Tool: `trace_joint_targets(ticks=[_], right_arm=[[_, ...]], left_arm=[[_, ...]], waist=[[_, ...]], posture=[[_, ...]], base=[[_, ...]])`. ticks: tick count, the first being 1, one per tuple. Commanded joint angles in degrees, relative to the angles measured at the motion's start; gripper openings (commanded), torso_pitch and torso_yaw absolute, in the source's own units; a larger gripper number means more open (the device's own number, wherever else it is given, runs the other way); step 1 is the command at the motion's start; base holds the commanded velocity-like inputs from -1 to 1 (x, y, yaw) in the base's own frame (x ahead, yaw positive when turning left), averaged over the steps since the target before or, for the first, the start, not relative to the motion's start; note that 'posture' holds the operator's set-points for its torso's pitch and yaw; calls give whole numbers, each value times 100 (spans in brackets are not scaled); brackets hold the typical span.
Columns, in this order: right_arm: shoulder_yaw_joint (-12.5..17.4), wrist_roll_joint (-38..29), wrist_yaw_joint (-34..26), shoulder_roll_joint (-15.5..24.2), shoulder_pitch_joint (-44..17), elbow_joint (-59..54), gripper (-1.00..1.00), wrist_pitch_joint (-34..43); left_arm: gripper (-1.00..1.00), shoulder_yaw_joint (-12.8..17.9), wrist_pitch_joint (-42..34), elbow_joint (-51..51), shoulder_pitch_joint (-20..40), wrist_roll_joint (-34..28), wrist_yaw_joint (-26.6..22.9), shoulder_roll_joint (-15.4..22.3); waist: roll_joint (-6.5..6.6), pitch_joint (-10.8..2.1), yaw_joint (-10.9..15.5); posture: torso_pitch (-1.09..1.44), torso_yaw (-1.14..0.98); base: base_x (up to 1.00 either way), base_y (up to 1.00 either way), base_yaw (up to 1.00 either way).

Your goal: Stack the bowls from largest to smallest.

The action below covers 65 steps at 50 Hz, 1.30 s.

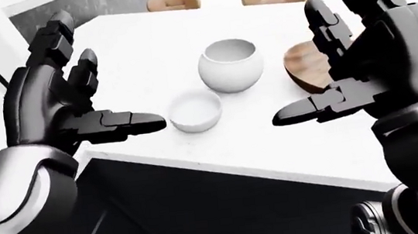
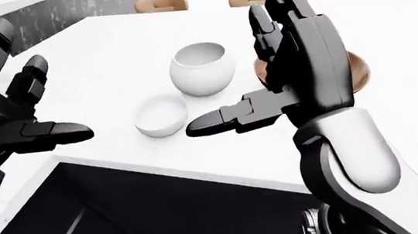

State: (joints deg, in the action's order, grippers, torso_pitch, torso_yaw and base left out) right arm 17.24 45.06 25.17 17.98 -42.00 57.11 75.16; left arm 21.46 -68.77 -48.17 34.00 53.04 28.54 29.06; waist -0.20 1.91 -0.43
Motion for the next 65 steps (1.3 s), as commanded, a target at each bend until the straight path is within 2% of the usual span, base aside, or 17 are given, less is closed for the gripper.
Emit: trace_joint_targets(ticks=[1,4,6,8,12,20,23,29,32,34,41,43,49,52,54,58,65], right_arm=[[-4,197,115,56,-78,26,100,-220],[-19,390,271,150,-61,-41,100,-348],[0,609,403,191,9,-65,100,-464],[-8,763,508,270,38,-92,100,-563],[20,1324,819,398,124,-191,100,-808],[-127,1910,1275,831,239,-370,100,-1339],[-117,2188,1508,957,145,-405,100,-1392],[-274,2337,1745,1183,-147,-506,100,-1382],[-436,2262,1811,1258,-401,-561,100,-1182],[-590,2189,1835,1247,-665,-700,100,-913],[-1695,60,616,959,-1870,-1099,100,554],[-2264,-929,9,1102,-2167,-1321,100,698],[-3954,-4656,-2690,1435,-2723,-2819,100,-353],[-4193,-6869,-4412,1003,-2826,-3575,100,-1183],[-4047,-8628,-5300,596,-2723,-4410,100,-2435],[-2940,-10588,-6217,-767,-2544,-5298,100,-4502],[-2381,-11708,-6361,-1663,-2499,-5785,100,-6252]], left_arm=[[100,129,97,-49,105,-3,74,70],[100,98,155,-34,61,-26,64,88],[100,65,196,-27,22,-88,25,89],[100,39,203,-37,17,-119,20,57],[100,10,158,-67,28,-176,6,-1],[100,77,83,-42,120,-135,1,14],[100,233,-40,-25,245,111,125,90],[100,260,139,24,161,347,247,294],[100,321,218,41,94,482,303,388],[100,316,294,51,26,508,310,434],[100,377,464,79,-144,542,253,535],[100,408,497,82,-179,562,238,564],[100,456,516,88,-205,642,271,615],[100,457,574,135,-222,627,241,659],[100,474,547,136,-186,689,279,691],[100,469,625,183,-194,719,266,752],[100,439,630,230,-194,609,191,766]], waist=[[-26,-30,10],[209,-12,-2],[636,-16,-50],[375,85,6],[-10,-85,61],[79,-51,53],[-181,-72,64],[-16,129,14],[236,117,-43],[156,155,-41],[77,65,2],[85,67,7],[151,80,-4],[198,74,-24],[242,79,-47],[350,61,-88],[471,35,-135]], posture=[[0,0],[0,0],[0,0],[0,0],[0,0],[0,0],[0,0],[0,0],[0,0],[0,0],[0,0],[0,0],[0,0],[0,0],[0,0],[0,0],[0,0]], base=[[0,27,0],[0,21,0],[0,0,0],[0,0,0],[0,-4,0],[0,0,-52],[0,0,-52],[0,0,-8],[0,0,0],[0,0,0],[0,0,0],[0,0,0],[0,0,0],[0,0,0],[0,0,0],[0,0,0],[0,0,0]])
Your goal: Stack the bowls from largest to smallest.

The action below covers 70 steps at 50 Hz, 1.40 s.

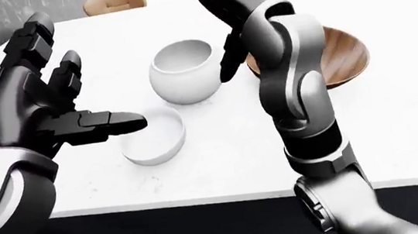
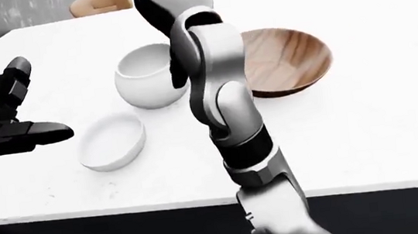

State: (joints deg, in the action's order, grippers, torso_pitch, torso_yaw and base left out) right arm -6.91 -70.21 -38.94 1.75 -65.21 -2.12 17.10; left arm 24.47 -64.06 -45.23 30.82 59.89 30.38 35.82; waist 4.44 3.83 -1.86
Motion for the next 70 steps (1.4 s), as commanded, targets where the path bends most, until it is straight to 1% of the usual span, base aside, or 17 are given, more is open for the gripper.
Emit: trace_joint_targets(ticks=[1,3,4,13,18,23,27,37,46,48,51,52,53,58,62,65,70], right_arm=[[45,-186,44,-155,-132,126,100,-571],[56,-214,44,-297,8,163,96,-790],[8,-202,85,-363,149,122,84,-953],[-100,-617,426,-708,422,-511,77,-1374],[-80,-828,735,-668,509,-997,73,-1545],[-33,-929,1097,-632,402,-1604,67,-1583],[-12,-945,1263,-617,300,-2003,58,-1550],[10,-917,1929,-532,-231,-3425,48,-1436],[-13,-855,2071,-542,-331,-3698,-29,-1439],[-27,-856,2129,-559,-338,-3736,-36,-1434],[-3,-868,2334,-538,-449,-3842,-62,-1373],[5,-864,2385,-521,-483,-3850,-83,-1366],[13,-852,2421,-507,-508,-3864,-84,-1368],[77,-733,1985,-416,-620,-3274,-100,-1385],[182,-600,1374,-256,-834,-2615,-100,-1371],[284,-469,923,-60,-1016,-2251,-100,-1376],[576,-261,-59,595,-1321,-1853,-100,-1307]], left_arm=[[100,162,124,-77,151,-31,37,97],[100,162,127,-93,129,-30,35,96],[100,162,142,-83,116,-50,10,104],[100,242,192,-87,11,-100,-107,120],[100,210,182,-97,7,-160,-138,87],[100,195,182,-121,-41,-287,-233,15],[100,-8,154,-136,15,-505,-304,-107],[100,117,49,-152,-9,-710,-557,-202],[100,155,0,-128,22,-810,-661,-221],[100,193,-60,-157,42,-758,-633,-213],[100,264,-30,-135,-24,-798,-732,-157],[100,255,-8,-126,-43,-829,-752,-152],[100,256,-9,-133,-43,-828,-754,-159],[100,191,9,-133,-42,-909,-769,-210],[100,211,-109,-180,57,-811,-671,-222],[100,211,-126,-194,79,-772,-636,-219],[100,280,-121,-218,40,-650,-575,-178]], waist=[[10,-157,-1],[15,-160,-18],[15,-159,-26],[29,-157,-70],[32,-153,-77],[31,-168,-72],[33,-176,-61],[32,-199,-24],[11,-213,25],[7,-215,34],[8,-226,31],[11,-230,32],[13,-229,34],[4,-216,54],[-13,-206,56],[-31,-178,51],[-69,-154,37]], posture=[[0,0],[0,0],[0,0],[0,0],[0,0],[0,0],[0,0],[0,0],[0,0],[0,0],[0,0],[0,0],[0,0],[0,0],[0,0],[0,0],[0,0]], base=[[0,0,0],[0,0,0],[0,0,0],[0,0,0],[0,0,0],[0,0,0],[0,0,0],[0,0,0],[0,0,0],[0,0,0],[0,0,0],[0,0,0],[0,0,0],[0,0,0],[0,0,0],[0,0,0],[0,0,0]])
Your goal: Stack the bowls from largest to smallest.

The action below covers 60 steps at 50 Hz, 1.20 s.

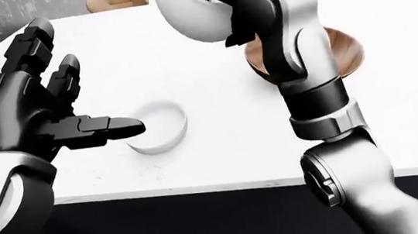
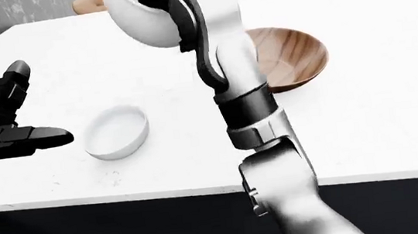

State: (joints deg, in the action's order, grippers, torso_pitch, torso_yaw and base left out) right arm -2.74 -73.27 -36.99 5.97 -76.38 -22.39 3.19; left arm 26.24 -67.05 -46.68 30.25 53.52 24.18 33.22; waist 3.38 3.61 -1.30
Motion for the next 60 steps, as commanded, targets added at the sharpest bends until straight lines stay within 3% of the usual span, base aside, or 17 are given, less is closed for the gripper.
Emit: trace_joint_targets(ticks=[1,8,11,17,23,33,37,48,54,60], right_arm=[[241,103,-514,345,-222,308,-100,136],[442,140,-1686,1179,13,730,-100,362],[497,1,-1783,1388,114,571,-100,416],[608,-30,-2005,1766,147,491,-100,341],[631,-148,-2373,1857,548,668,-100,349],[674,-312,-2211,1989,683,387,-100,190],[619,-414,-1865,1873,878,146,-100,189],[548,-485,-1114,1810,646,-878,-97,279],[489,-499,-680,1770,452,-1497,-79,342],[477,-496,-821,1819,550,-1368,-58,376]], left_arm=[[100,108,160,-104,95,32,76,82],[100,-20,146,-76,214,95,215,108],[100,124,27,-103,331,356,350,192],[100,98,189,-69,231,487,432,311],[100,26,303,-80,221,596,582,376],[100,32,370,-45,134,632,596,419],[100,21,364,-63,126,618,592,415],[100,-120,414,-82,-8,137,294,187],[100,-132,462,-53,-112,-227,-3,47],[100,-21,302,-117,-73,-311,-111,-55]], waist=[[26,-130,-20],[-55,-135,-9],[-56,-141,-22],[-25,-124,-46],[-16,-92,-53],[-17,-104,-67],[-11,-104,-66],[0,-147,-49],[0,-159,-38],[-25,-175,-19]], posture=[[0,0],[0,0],[0,0],[0,0],[0,0],[0,0],[0,0],[0,0],[0,0],[0,0]], base=[[0,0,0],[0,0,0],[0,0,0],[0,0,0],[0,0,0],[0,0,0],[0,0,0],[0,0,0],[0,0,0],[0,0,0]])
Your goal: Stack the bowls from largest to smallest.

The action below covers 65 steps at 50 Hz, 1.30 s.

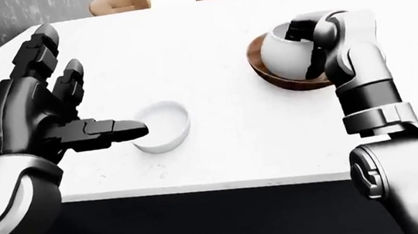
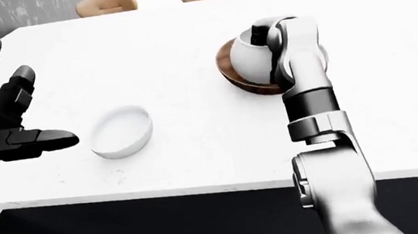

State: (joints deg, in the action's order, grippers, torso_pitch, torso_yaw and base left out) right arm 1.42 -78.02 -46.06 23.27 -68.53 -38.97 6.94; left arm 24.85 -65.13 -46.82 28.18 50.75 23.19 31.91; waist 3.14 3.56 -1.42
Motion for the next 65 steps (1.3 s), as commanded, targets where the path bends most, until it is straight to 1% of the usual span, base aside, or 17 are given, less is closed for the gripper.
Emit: trace_joint_targets(ticks=[1,7,13,17,21,27,29,32,36,37,46,50,55,58,62,63,65], right_arm=[[63,-26,59,104,-215,315,-57,-3],[90,-38,-211,155,-186,587,-53,-13],[138,-45,-492,204,-121,907,-38,-78],[157,-43,-572,204,-104,1014,-29,-101],[187,-27,-737,247,-147,1170,-25,-116],[198,-11,-769,228,-95,1248,-4,-128],[197,-9,-748,197,-17,1281,-5,-109],[202,0,-765,192,8,1297,3,-104],[227,33,-751,213,68,1342,5,-112],[231,43,-755,213,76,1351,12,-107],[264,107,-964,299,123,1634,51,-136],[279,127,-1157,332,35,1803,51,-165],[308,193,-1550,409,-350,2092,51,-227],[268,232,-1749,294,-541,2327,50,-207],[137,237,-1892,-49,-648,2640,50,-173],[62,260,-1988,-269,-704,2823,49,-116],[-10,282,-2114,-546,-719,3086,48,-22]], left_arm=[[100,129,115,-91,136,-58,-29,71],[100,192,19,-126,201,15,12,75],[100,267,-39,-141,261,169,102,121],[100,240,3,-135,245,211,147,145],[100,237,32,-111,277,280,198,180],[100,341,5,-97,350,552,372,308],[100,324,77,-73,320,579,401,348],[100,297,123,-26,345,632,447,412],[100,262,150,-36,334,705,518,442],[100,269,141,-32,349,736,544,459],[100,280,146,-45,396,1040,785,580],[100,282,213,-37,368,1156,864,654],[100,280,280,-19,352,1240,922,717],[100,278,298,-17,349,1305,970,758],[100,281,321,-7,354,1395,1030,821],[100,285,357,2,312,1368,1003,822],[100,309,382,3,280,1376,981,837]], waist=[[-5,-169,-2],[-24,-170,8],[-20,-164,9],[-20,-160,5],[-19,-165,1],[-16,-158,-7],[-18,-153,-11],[-19,-156,-10],[-12,-161,-10],[-10,-160,-9],[-8,-142,-17],[-11,-137,-28],[7,-117,-33],[20,-93,-40],[33,-75,-62],[37,-73,-69],[52,-70,-82]], posture=[[0,0],[0,0],[0,0],[0,0],[0,0],[0,0],[0,0],[0,0],[0,0],[0,0],[0,0],[0,0],[0,0],[0,0],[0,0],[0,0],[0,0]], base=[[0,0,0],[0,0,0],[0,0,0],[0,0,0],[0,0,0],[0,0,0],[0,0,0],[0,0,0],[0,0,0],[0,0,0],[0,0,0],[0,0,0],[0,0,0],[0,0,0],[0,0,0],[0,0,0],[0,0,0]])
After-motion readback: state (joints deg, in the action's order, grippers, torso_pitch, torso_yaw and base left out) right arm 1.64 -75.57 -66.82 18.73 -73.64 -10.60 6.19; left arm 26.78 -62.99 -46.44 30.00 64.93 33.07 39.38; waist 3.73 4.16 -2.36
